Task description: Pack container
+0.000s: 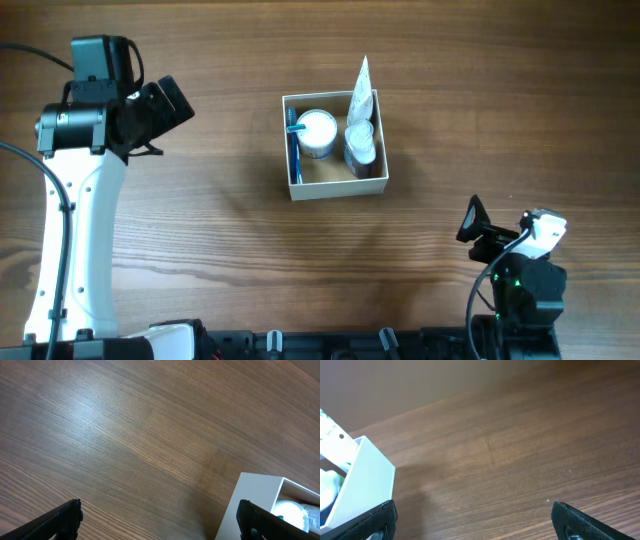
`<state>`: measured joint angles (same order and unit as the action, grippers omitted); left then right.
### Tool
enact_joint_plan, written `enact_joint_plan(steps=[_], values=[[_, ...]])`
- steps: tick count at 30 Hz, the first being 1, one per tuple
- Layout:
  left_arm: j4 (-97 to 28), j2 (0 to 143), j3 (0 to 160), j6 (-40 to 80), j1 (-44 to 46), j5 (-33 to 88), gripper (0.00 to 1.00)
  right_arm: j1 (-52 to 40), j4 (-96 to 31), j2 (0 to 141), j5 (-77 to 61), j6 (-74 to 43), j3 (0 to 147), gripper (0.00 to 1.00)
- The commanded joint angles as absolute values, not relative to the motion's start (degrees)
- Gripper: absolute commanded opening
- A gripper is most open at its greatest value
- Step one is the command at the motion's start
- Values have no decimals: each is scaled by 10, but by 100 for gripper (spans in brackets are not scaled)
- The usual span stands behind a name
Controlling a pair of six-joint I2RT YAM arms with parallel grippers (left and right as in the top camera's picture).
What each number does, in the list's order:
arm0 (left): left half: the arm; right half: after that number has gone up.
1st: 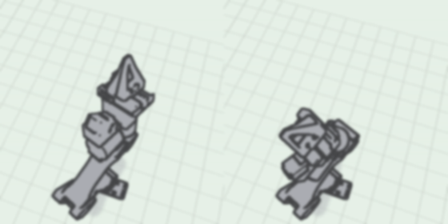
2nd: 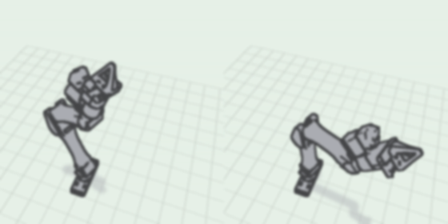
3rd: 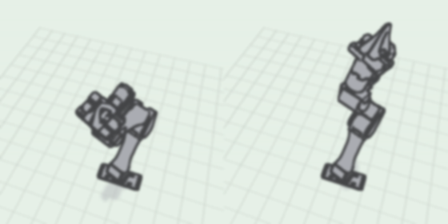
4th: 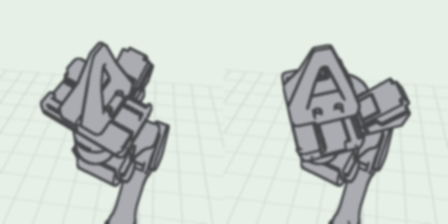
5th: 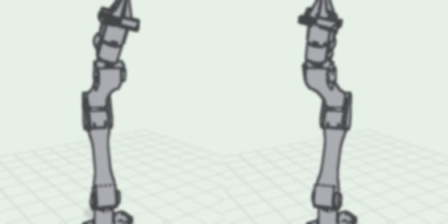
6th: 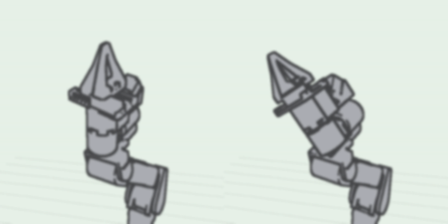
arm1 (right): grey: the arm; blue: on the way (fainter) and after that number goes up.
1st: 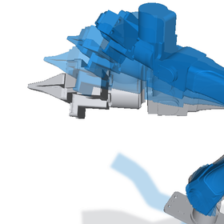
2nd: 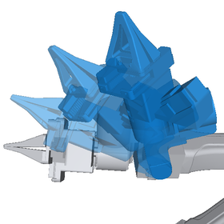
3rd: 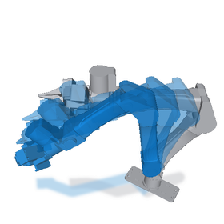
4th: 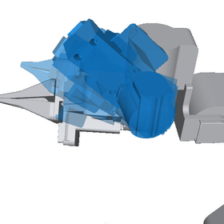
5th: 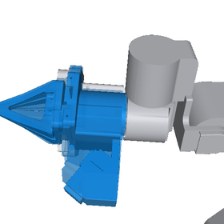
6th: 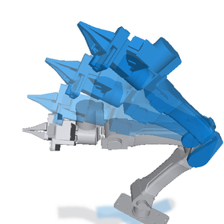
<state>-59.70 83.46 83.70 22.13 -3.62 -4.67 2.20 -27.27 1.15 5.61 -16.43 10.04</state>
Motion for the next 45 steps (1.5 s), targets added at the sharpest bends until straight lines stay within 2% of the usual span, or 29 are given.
enact_joint_plan(steps=[1,24,32,39,45], values=[[-597,835,844,212,-39,-50,100,22,-258,2,55,-184,83,100],[-597,815,843,212,-31,-50,100,22,-258,3,55,-184,83,100],[-590,627,783,213,-1,-63,100,22,-258,3,55,-184,83,100],[-465,408,533,217,-2,-54,100,22,-258,3,55,-184,83,100],[-419,235,336,217,-2,-47,100,22,-258,3,55,-184,83,100]])
